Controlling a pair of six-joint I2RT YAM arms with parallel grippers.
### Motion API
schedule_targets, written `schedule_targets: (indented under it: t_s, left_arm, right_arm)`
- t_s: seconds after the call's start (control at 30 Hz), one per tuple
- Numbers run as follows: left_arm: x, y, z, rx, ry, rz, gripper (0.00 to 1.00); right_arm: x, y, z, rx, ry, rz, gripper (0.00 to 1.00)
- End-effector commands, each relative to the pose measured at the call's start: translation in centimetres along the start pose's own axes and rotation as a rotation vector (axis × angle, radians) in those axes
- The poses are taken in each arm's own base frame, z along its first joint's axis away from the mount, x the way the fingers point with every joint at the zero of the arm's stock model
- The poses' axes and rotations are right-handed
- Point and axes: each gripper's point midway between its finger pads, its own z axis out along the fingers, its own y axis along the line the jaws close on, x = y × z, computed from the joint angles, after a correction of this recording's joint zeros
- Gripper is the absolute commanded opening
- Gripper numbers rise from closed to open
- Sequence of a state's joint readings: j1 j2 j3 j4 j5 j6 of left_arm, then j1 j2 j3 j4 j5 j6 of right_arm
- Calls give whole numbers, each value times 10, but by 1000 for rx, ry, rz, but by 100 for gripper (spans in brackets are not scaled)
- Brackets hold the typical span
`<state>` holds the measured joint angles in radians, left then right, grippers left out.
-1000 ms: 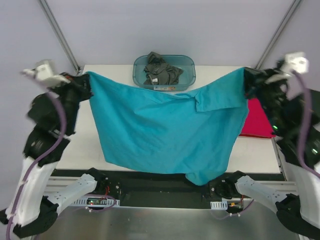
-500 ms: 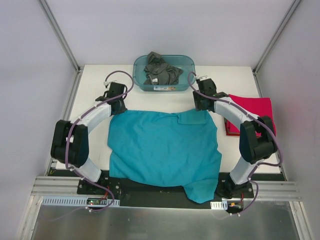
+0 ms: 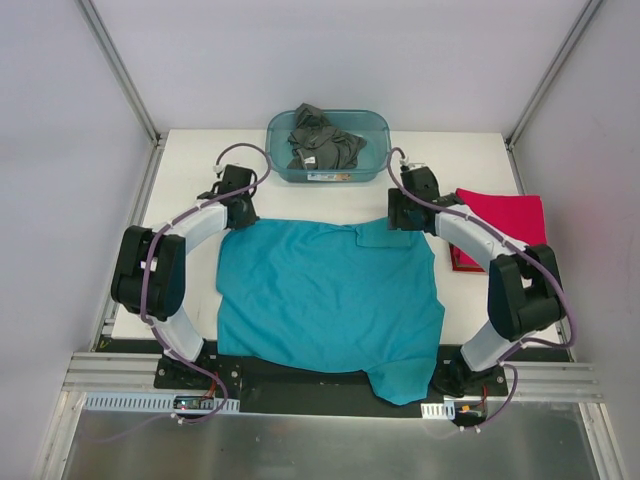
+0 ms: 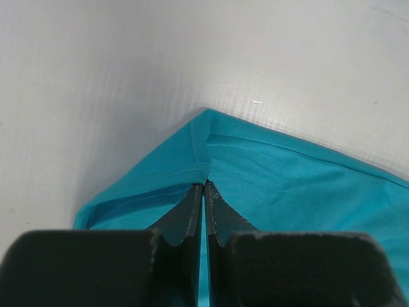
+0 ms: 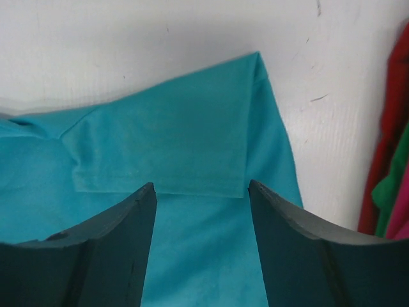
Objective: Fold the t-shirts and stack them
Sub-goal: Flatten out the tshirt, then grap the side of the flattened tshirt furthest away from the robot with both arms
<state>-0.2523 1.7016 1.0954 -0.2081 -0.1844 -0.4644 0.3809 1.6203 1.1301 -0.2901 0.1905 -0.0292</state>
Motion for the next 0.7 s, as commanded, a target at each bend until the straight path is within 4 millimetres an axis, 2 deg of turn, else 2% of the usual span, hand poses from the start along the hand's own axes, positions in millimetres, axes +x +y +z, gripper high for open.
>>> schedule_targets:
  t_s: [0.0,0.27,0.43,0.67]
  left_arm:
    - [-4,5,-8,26,-26,-44,0]
    - [0,6,-8,42,-18,-44,0]
    - [1,8,-7,43,-15,-49,0]
    - [0,10,-9,43,-23,-58,0]
  right_arm:
    - [22,7,7,-59,94,120,60]
    - [39,-13,24,27,167,149,55]
    - [50,-7,32,-6,214,157,50]
    - [61,-18,35,57,238,150,49]
